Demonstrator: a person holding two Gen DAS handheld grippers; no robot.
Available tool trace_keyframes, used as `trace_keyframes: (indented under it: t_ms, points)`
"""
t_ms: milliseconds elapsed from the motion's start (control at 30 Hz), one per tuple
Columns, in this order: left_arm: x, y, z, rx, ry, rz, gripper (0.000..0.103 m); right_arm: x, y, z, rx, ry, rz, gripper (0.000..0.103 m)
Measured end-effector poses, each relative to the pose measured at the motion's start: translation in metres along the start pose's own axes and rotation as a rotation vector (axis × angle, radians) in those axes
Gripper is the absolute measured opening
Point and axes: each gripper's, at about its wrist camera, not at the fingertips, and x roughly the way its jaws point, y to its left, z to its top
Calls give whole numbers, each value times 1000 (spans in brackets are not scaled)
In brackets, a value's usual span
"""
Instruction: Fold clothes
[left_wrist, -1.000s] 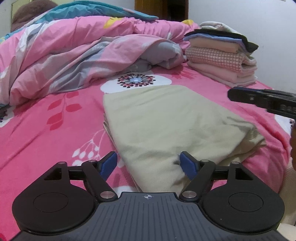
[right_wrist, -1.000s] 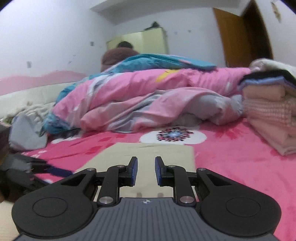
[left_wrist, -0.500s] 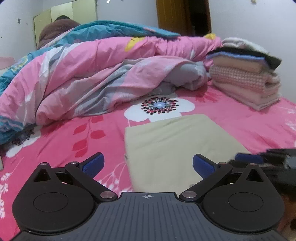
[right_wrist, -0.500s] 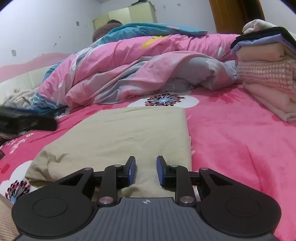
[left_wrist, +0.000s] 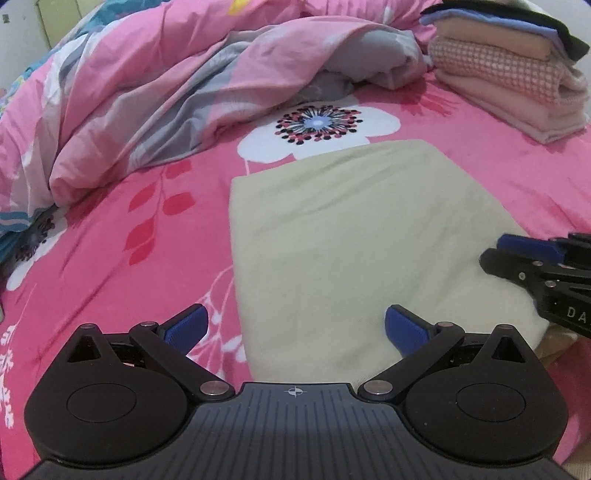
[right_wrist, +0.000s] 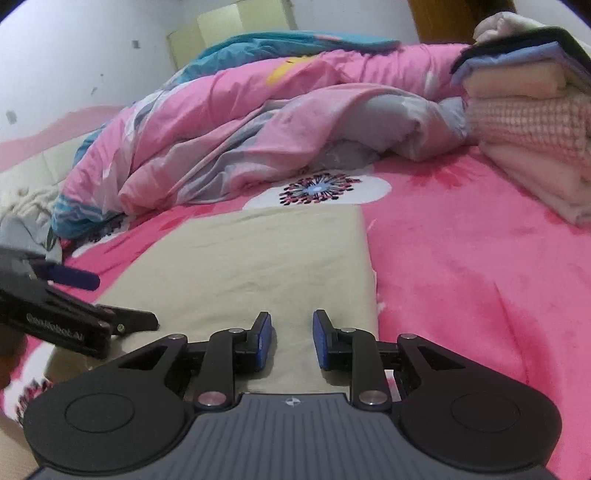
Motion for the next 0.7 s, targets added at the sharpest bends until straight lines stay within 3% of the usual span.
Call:
trace_keyframes:
  t_ms: [233, 367, 700]
  points:
    - [2, -1, 2, 11, 6, -3, 103, -1, -3, 24, 7, -48, 9, 27]
    - [1, -3, 2, 24, 6, 7, 103, 22, -12, 20, 22, 44, -1, 26]
    - [0, -5, 2, 37, 3, 19, 103, 31, -21, 50, 30, 32, -1, 27]
